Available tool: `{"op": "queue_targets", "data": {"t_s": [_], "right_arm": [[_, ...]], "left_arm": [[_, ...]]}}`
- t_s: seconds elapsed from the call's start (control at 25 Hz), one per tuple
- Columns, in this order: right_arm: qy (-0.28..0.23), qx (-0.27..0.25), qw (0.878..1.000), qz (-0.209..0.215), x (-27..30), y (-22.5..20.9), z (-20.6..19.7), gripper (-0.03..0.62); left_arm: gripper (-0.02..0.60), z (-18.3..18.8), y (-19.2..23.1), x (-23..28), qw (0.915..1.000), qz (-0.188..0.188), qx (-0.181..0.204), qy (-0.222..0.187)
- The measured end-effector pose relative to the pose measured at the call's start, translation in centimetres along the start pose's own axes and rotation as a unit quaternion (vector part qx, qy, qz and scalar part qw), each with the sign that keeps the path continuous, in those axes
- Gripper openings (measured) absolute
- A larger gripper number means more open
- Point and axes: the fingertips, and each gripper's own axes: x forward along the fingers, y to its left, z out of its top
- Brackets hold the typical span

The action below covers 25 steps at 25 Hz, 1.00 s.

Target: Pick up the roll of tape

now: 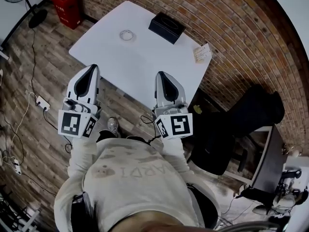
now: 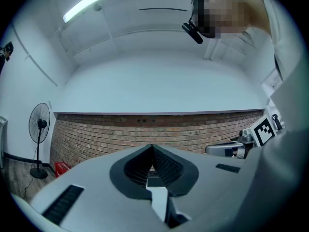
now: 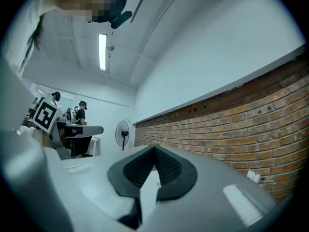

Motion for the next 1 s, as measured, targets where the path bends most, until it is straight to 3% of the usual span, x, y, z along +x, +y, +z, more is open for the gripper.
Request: {"op": "queue_targets", "data": {"t_s": [0.6,1.0], "right_arm": [[-0.002,0.003,1.0,-0.027,10.7,1.4,-1.2,0.011],[0.008,-0.005,0.999,-0.047,13.4,2.4,-1.8,0.011]], "left_arm": [[0.006,-0.3,9.8,5.4,0.9994,-0.033,-0.006,-0.013],[0.006,-1.1,13.8,6.5,0.9988,-0.044,-0.011,-0.019]]}}
